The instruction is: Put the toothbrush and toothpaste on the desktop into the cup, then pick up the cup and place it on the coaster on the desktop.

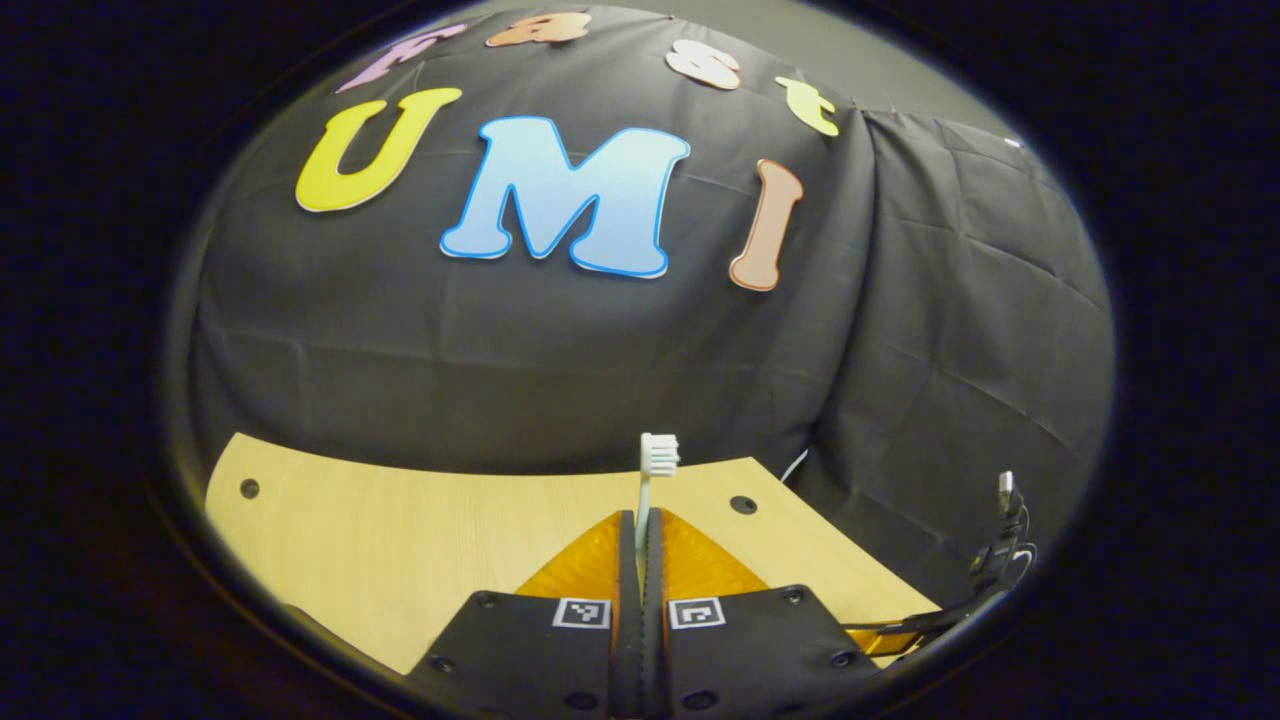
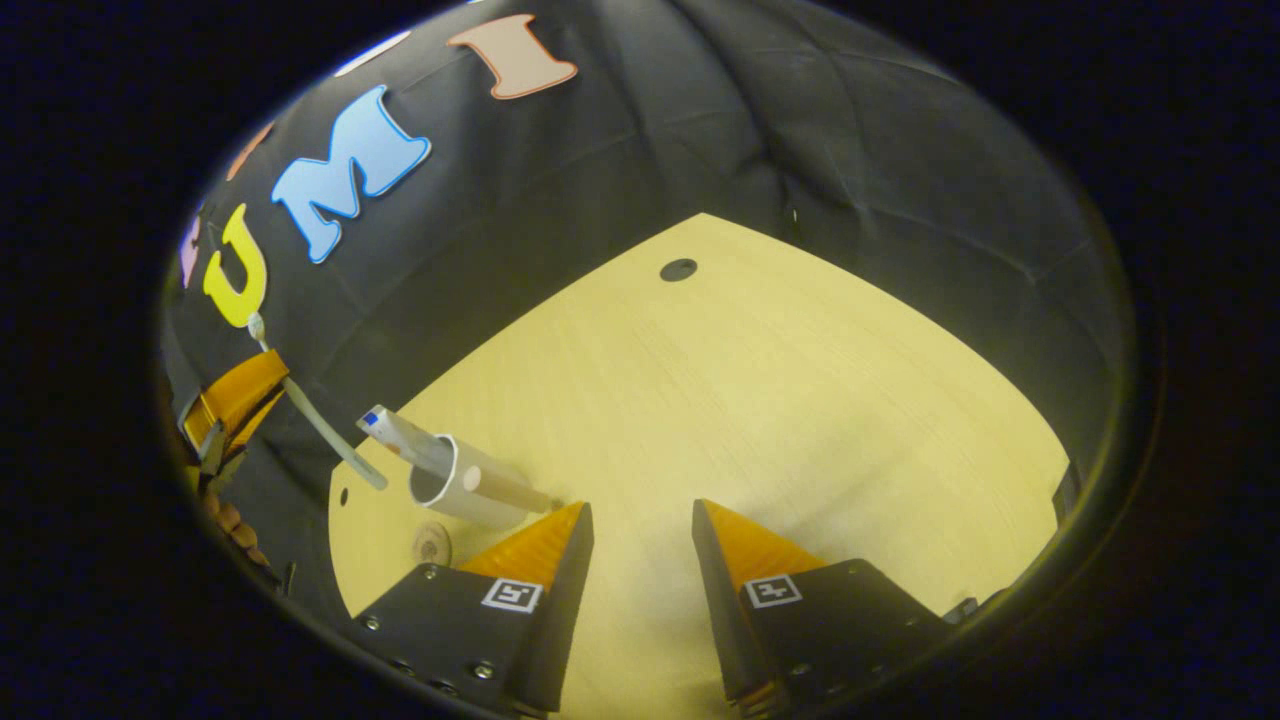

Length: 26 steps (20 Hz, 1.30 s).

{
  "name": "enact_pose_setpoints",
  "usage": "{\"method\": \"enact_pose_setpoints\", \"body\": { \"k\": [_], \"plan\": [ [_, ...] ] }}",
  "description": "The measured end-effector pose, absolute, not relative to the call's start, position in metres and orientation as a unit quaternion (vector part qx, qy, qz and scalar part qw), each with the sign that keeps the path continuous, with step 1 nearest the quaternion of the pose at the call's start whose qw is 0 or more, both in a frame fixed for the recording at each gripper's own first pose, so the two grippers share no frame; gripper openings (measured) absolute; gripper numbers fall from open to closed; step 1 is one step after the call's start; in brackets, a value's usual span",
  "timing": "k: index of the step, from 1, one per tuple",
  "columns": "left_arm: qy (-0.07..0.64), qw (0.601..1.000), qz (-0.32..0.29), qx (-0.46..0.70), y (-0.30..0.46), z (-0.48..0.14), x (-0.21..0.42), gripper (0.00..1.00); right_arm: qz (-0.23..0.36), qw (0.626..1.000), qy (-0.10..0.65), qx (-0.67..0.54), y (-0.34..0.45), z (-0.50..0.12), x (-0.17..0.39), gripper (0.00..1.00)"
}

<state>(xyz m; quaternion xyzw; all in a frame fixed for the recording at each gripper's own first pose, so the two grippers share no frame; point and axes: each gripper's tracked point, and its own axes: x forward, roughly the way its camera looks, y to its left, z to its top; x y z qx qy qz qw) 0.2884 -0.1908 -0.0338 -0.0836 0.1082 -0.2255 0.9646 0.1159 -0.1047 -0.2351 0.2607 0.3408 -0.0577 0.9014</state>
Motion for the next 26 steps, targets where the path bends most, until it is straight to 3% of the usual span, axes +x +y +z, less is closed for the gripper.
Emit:
{"method": "enact_pose_setpoints", "body": {
  "k": [12,14,17,18,19,24,25,26],
  "plan": [
    [0.118,0.981,-0.130,-0.085,-0.176,-0.095,0.306,0.08,-0.077,0.894,0.353,0.265,-0.128,-0.236,0.101,0.57],
    [0.127,0.978,-0.135,-0.092,-0.178,-0.100,0.302,0.12,-0.073,0.894,0.355,0.265,-0.125,-0.236,0.103,0.57],
    [0.135,0.978,-0.129,-0.091,-0.172,-0.106,0.302,0.48,-0.061,0.894,0.357,0.264,-0.117,-0.234,0.108,0.59],
    [0.135,0.979,-0.125,-0.091,-0.168,-0.107,0.301,0.40,-0.055,0.895,0.358,0.262,-0.113,-0.233,0.110,0.57],
    [0.137,0.979,-0.122,-0.090,-0.164,-0.106,0.300,0.40,-0.048,0.895,0.359,0.259,-0.109,-0.232,0.111,0.57],
    [0.138,0.980,-0.113,-0.090,-0.147,-0.101,0.291,0.64,0.001,0.903,0.362,0.231,-0.085,-0.221,0.124,0.59],
    [0.137,0.980,-0.112,-0.090,-0.142,-0.100,0.287,0.57,0.014,0.905,0.364,0.221,-0.079,-0.220,0.127,0.57],
    [0.135,0.981,-0.111,-0.089,-0.138,-0.098,0.284,0.57,0.027,0.906,0.366,0.211,-0.074,-0.217,0.130,0.57]
  ]
}}
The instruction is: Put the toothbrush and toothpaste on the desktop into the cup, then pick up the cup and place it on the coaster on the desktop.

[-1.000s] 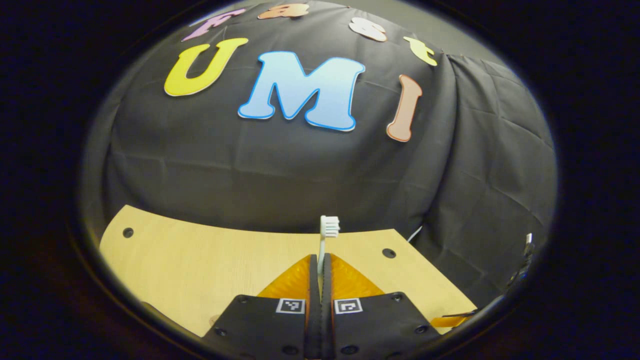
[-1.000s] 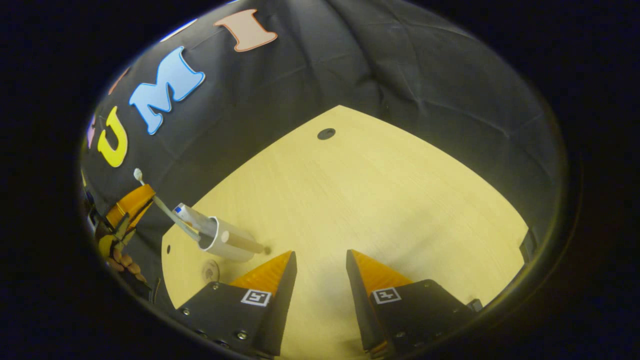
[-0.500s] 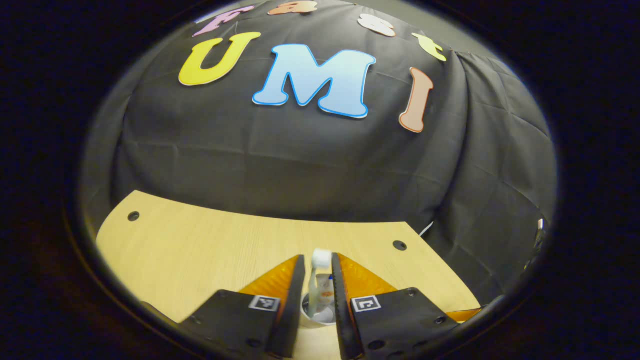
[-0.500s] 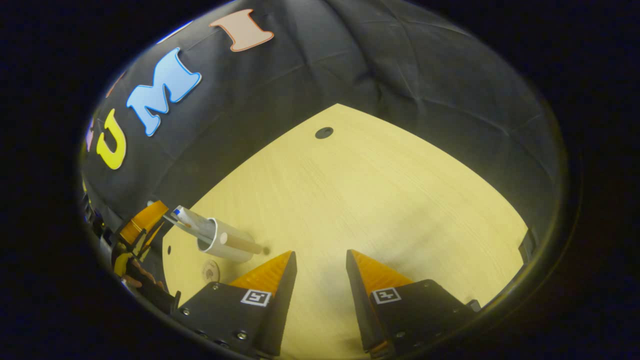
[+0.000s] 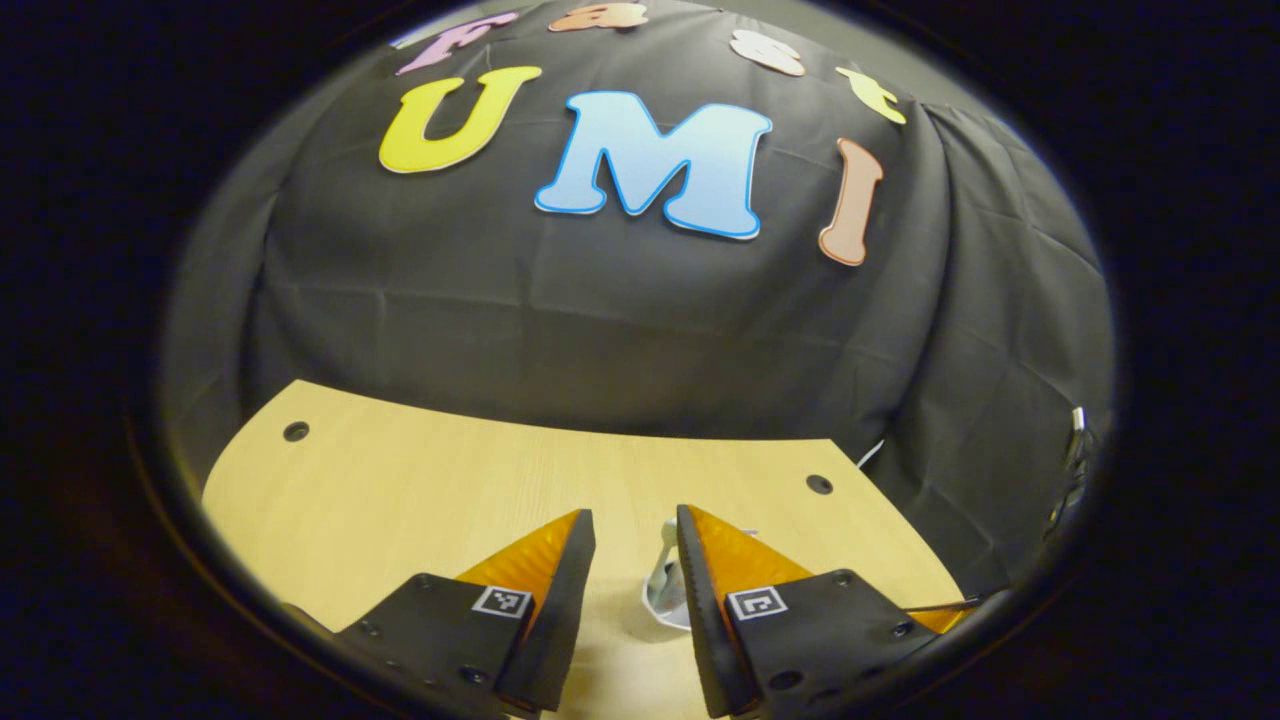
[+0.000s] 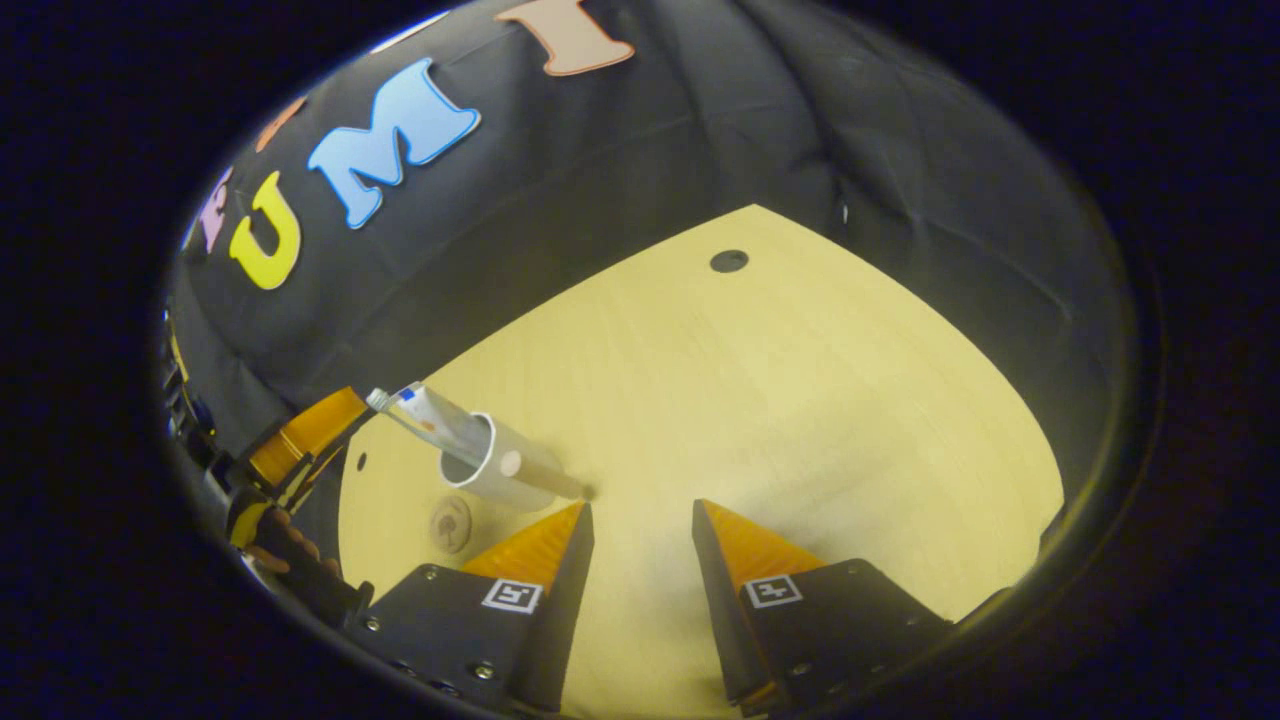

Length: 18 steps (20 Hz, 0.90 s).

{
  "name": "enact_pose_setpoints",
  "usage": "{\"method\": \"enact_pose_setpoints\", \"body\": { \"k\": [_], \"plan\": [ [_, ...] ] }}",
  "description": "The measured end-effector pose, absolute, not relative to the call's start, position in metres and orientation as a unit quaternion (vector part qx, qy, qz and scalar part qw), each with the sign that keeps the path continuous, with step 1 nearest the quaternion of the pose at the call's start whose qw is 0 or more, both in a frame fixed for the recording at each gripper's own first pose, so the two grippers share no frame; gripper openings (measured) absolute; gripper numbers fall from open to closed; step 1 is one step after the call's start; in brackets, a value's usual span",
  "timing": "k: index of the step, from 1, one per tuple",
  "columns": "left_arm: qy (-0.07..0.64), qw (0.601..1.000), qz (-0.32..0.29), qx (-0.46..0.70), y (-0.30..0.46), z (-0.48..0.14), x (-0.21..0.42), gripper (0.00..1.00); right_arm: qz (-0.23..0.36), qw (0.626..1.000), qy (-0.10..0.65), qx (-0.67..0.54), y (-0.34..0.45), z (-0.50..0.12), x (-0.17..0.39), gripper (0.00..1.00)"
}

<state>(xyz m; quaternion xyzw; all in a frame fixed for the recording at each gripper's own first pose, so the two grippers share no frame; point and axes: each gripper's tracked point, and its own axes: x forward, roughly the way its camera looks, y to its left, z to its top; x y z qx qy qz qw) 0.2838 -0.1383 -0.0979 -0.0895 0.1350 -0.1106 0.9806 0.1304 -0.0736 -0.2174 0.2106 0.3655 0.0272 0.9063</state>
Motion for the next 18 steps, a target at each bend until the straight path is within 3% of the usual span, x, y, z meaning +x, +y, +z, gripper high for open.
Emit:
{"method": "enact_pose_setpoints", "body": {
  "k": [12,18],
  "plan": [
    [0.144,0.983,-0.054,-0.100,-0.064,-0.103,0.241,0.57,0.165,0.897,0.399,0.101,-0.016,-0.202,0.173,0.58],
    [0.159,0.982,-0.031,-0.101,-0.034,-0.120,0.218,0.57,0.220,0.882,0.411,-0.066,-0.010,-0.203,0.183,0.59]
  ]
}}
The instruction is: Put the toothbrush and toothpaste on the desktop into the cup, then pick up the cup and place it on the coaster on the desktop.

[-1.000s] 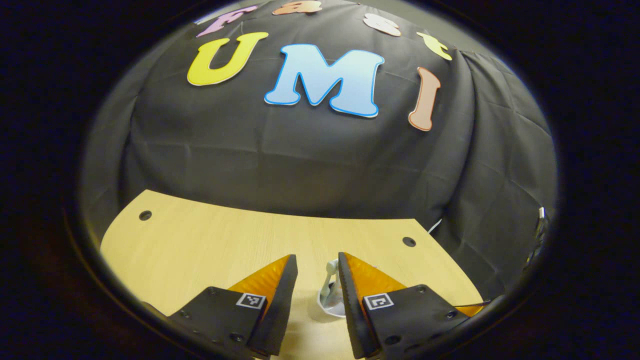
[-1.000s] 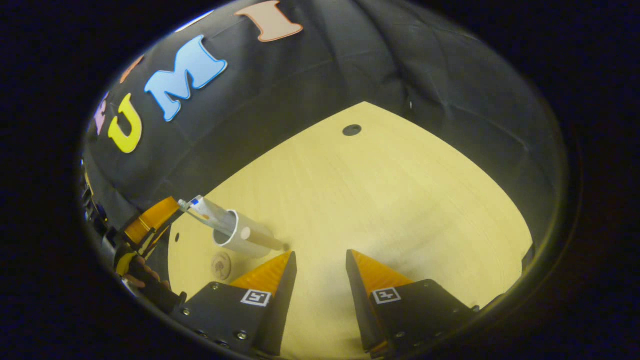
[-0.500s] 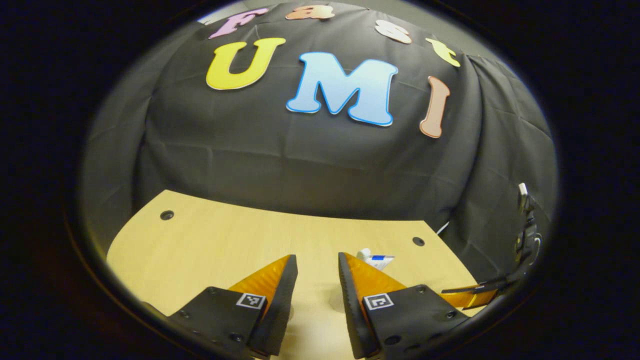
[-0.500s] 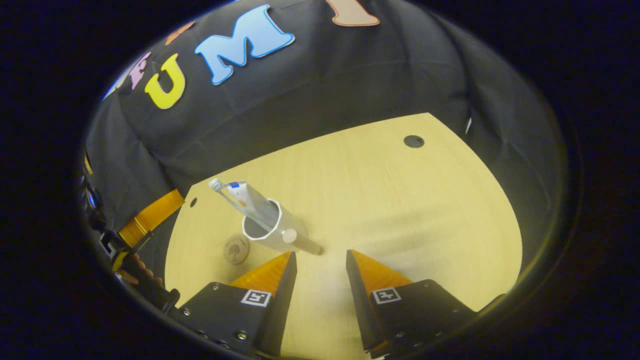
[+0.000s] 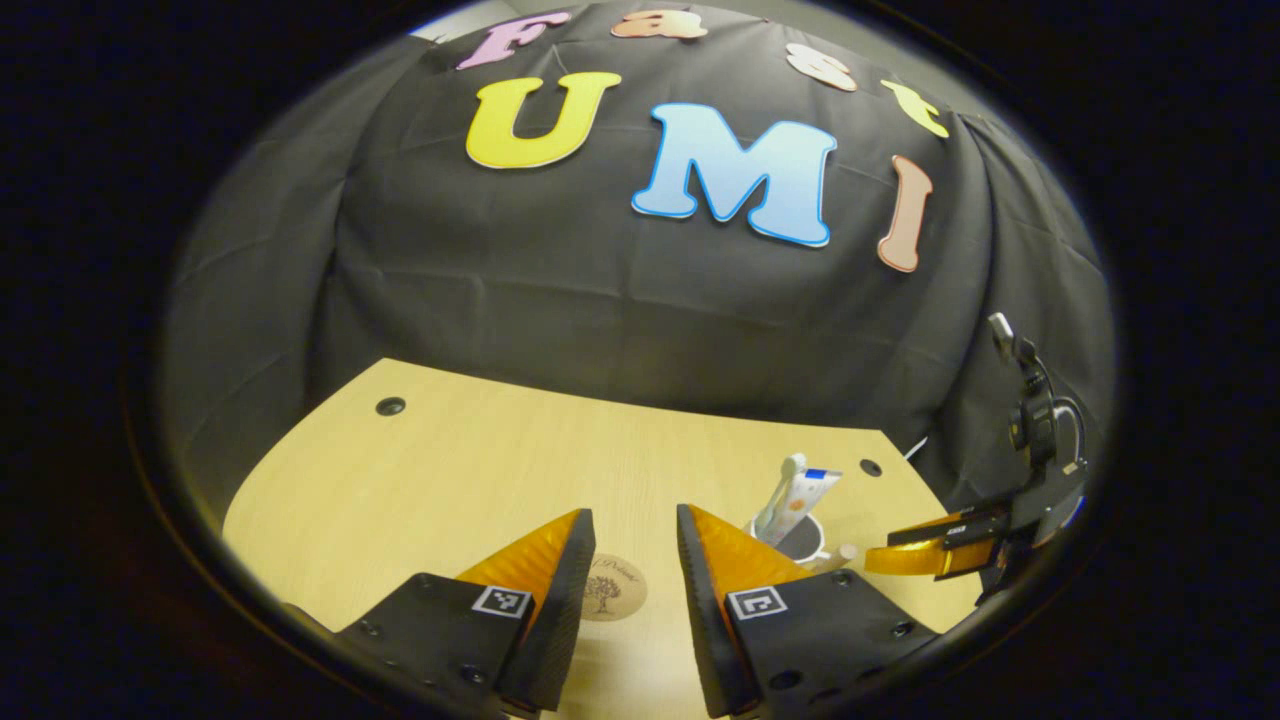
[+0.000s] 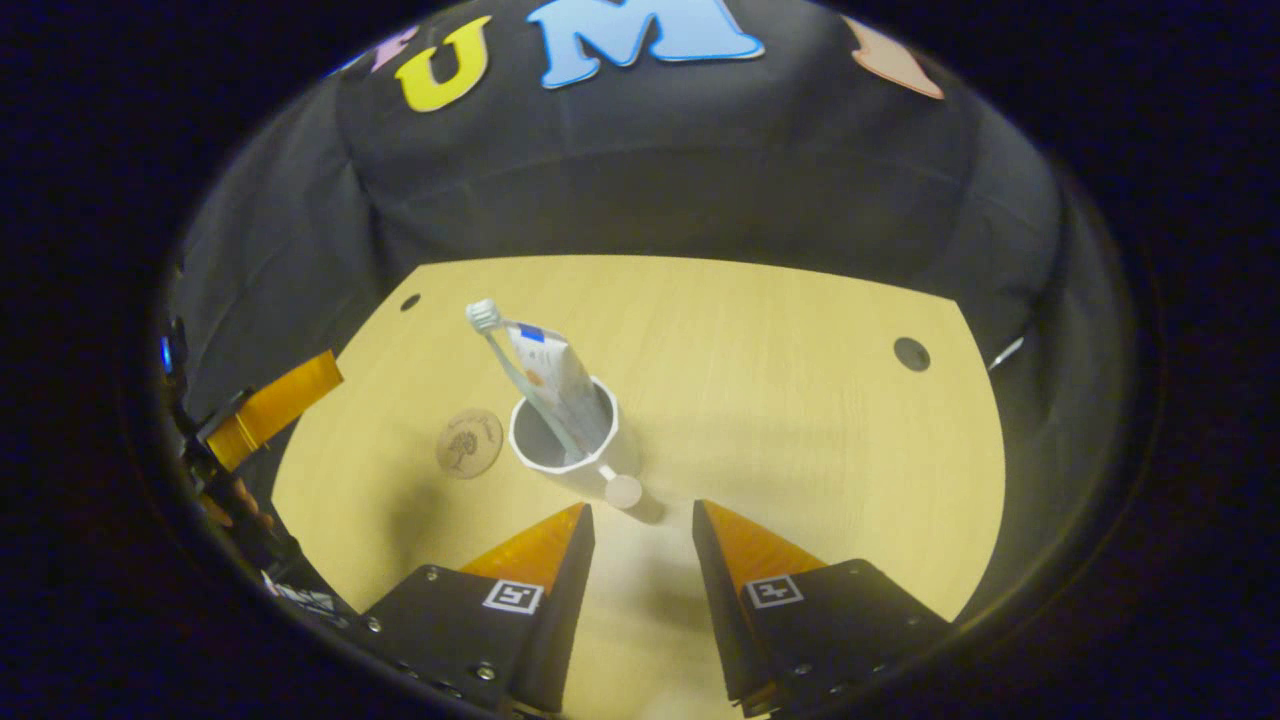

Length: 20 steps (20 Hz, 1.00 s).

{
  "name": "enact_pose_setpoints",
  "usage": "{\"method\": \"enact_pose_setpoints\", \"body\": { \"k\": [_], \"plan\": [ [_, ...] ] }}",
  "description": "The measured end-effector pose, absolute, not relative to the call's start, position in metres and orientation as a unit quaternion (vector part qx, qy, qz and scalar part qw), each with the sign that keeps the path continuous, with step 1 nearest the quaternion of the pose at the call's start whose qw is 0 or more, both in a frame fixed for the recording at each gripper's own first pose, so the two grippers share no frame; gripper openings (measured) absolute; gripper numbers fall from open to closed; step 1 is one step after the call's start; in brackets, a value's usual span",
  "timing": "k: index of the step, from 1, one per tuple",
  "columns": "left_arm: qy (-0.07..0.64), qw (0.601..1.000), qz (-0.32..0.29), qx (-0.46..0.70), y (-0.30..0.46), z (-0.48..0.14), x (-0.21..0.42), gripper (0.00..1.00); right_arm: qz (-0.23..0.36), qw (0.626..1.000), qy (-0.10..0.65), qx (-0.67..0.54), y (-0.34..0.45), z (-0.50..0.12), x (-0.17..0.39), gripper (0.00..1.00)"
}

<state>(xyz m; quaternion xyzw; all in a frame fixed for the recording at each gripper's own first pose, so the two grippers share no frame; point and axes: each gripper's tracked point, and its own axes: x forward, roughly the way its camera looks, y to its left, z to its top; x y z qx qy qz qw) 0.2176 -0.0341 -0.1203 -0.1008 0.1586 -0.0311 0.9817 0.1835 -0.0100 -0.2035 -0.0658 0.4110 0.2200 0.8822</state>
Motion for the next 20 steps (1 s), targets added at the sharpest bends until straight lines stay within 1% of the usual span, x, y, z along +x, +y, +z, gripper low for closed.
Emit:
{"method": "enact_pose_setpoints", "body": {
  "k": [4,7,17,18,20],
  "plan": [
    [0.182,0.977,-0.021,-0.107,-0.022,-0.139,0.200,0.57,0.259,0.855,0.425,-0.146,0.006,-0.218,0.188,0.57],
    [0.207,0.973,-0.016,-0.104,-0.014,-0.153,0.185,0.58,0.273,0.838,0.431,-0.193,0.007,-0.224,0.196,0.57],
    [0.233,0.965,0.032,-0.119,0.021,-0.181,0.158,0.58,0.316,0.789,0.456,-0.263,0.018,-0.240,0.218,0.57],
    [0.236,0.964,0.034,-0.119,0.023,-0.184,0.157,0.63,0.320,0.785,0.458,-0.268,0.019,-0.242,0.219,0.57],
    [0.242,0.962,0.039,-0.118,0.025,-0.189,0.151,0.58,0.325,0.778,0.464,-0.270,0.020,-0.246,0.220,0.57]
  ]
}}
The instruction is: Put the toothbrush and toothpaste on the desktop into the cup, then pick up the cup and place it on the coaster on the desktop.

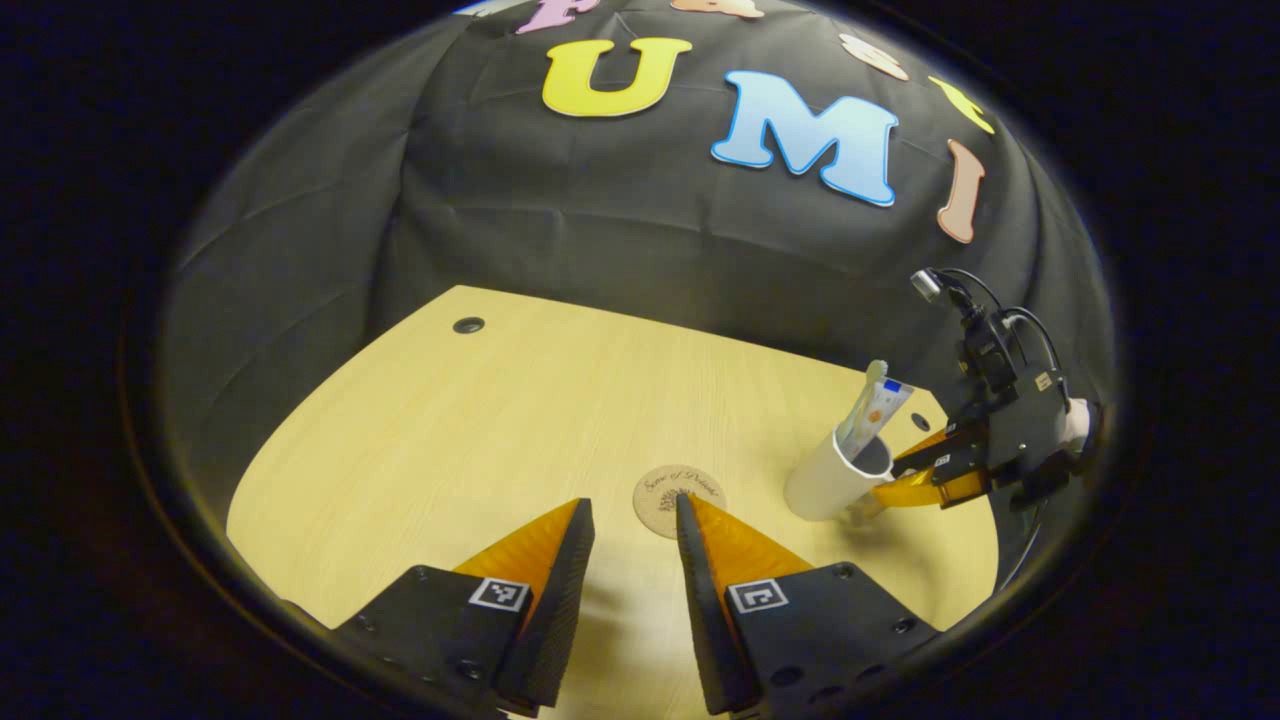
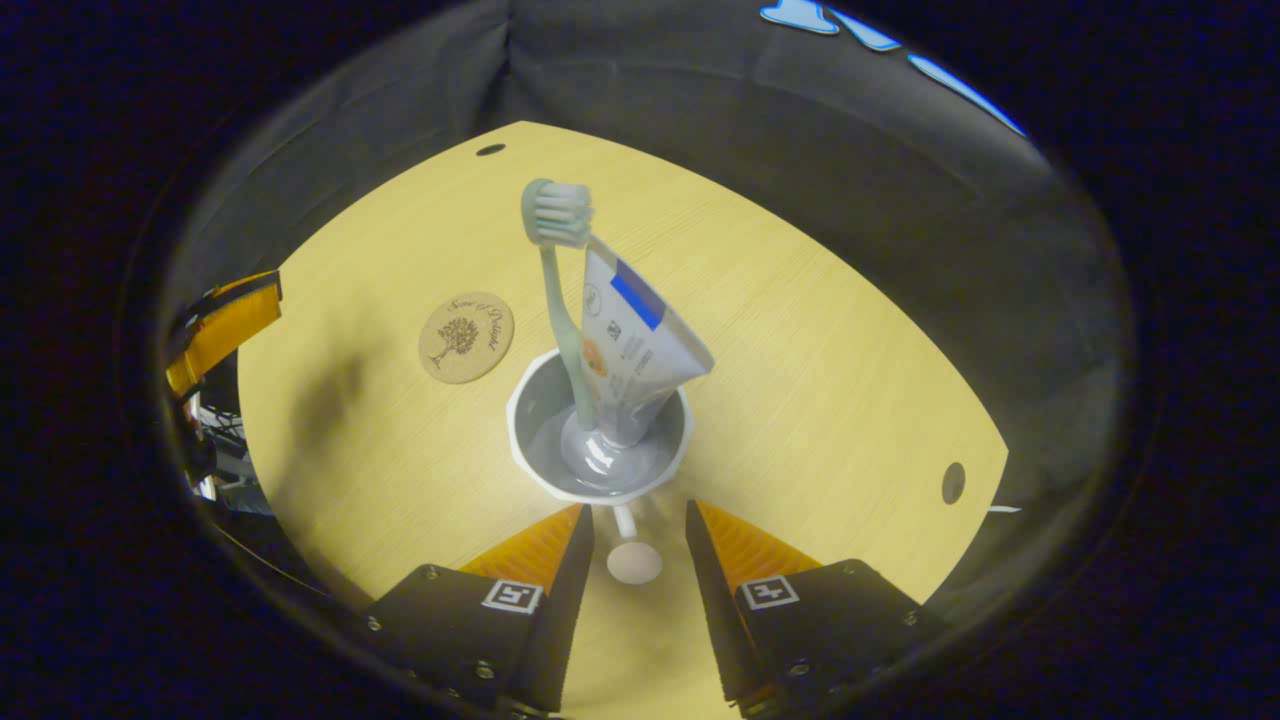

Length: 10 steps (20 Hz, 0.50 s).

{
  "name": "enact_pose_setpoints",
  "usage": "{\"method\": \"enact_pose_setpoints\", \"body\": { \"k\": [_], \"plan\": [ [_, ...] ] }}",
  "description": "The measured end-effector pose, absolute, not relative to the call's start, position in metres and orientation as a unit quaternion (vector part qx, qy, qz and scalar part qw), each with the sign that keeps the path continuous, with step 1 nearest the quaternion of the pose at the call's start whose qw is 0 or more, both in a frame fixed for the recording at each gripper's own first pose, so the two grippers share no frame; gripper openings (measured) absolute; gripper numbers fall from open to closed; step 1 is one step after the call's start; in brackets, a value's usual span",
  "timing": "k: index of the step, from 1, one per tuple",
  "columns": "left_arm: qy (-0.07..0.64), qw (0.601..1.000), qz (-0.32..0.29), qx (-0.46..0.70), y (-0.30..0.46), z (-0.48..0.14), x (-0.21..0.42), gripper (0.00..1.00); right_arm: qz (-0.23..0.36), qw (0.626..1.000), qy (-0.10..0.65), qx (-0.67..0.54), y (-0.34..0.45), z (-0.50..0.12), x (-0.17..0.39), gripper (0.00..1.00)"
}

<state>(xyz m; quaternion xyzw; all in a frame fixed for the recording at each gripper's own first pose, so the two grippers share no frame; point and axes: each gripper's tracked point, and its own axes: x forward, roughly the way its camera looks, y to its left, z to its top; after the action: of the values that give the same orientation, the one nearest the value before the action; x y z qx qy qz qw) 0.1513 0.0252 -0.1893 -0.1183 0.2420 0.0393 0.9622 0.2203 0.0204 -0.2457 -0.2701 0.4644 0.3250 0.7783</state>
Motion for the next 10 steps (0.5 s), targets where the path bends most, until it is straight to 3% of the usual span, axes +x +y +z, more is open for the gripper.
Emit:
{"method": "enact_pose_setpoints", "body": {
  "k": [2,3,6,10],
  "plan": [
    [0.248,0.961,0.044,-0.117,0.025,-0.194,0.148,0.58,0.331,0.772,0.472,-0.269,0.023,-0.250,0.220,0.57],
    [0.251,0.960,0.046,-0.117,0.025,-0.195,0.144,0.66,0.333,0.768,0.474,-0.271,0.023,-0.253,0.220,0.57],
    [0.258,0.958,0.052,-0.117,0.027,-0.202,0.135,0.50,0.341,0.758,0.480,-0.281,0.023,-0.257,0.221,0.57],
    [0.266,0.954,0.063,-0.121,0.031,-0.210,0.127,0.50,0.347,0.747,0.493,-0.279,0.026,-0.262,0.221,0.54]
  ]
}}
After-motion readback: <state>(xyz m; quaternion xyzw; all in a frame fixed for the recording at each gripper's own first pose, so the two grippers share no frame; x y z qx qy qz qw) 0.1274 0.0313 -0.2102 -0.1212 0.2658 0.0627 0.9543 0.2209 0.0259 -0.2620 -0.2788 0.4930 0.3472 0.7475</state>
